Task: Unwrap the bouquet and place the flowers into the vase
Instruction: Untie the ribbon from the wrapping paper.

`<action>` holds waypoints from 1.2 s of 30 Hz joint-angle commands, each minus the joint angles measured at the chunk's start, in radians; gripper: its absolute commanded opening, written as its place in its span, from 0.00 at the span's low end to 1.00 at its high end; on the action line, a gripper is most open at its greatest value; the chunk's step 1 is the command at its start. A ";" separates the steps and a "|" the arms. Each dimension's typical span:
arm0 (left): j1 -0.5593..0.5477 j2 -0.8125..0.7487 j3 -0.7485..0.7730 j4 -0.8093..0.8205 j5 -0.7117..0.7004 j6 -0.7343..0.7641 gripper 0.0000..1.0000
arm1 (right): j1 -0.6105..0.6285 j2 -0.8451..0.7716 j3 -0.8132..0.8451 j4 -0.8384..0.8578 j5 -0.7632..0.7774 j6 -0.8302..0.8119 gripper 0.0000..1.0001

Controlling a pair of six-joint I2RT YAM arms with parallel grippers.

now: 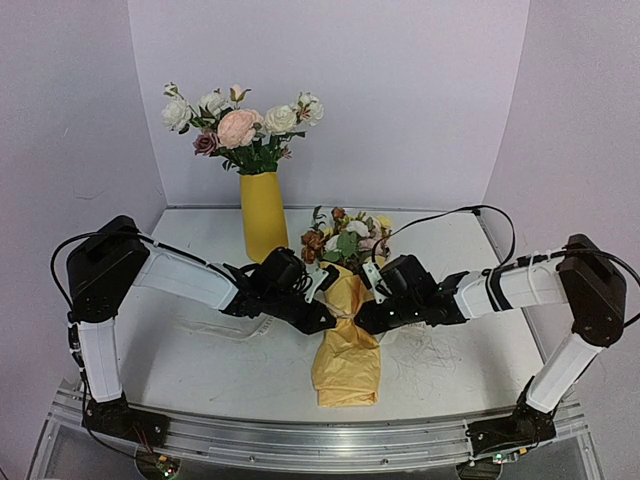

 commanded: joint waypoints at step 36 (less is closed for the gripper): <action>-0.011 -0.004 0.005 0.016 -0.057 0.009 0.11 | 0.005 0.090 0.080 0.010 -0.164 -0.086 0.25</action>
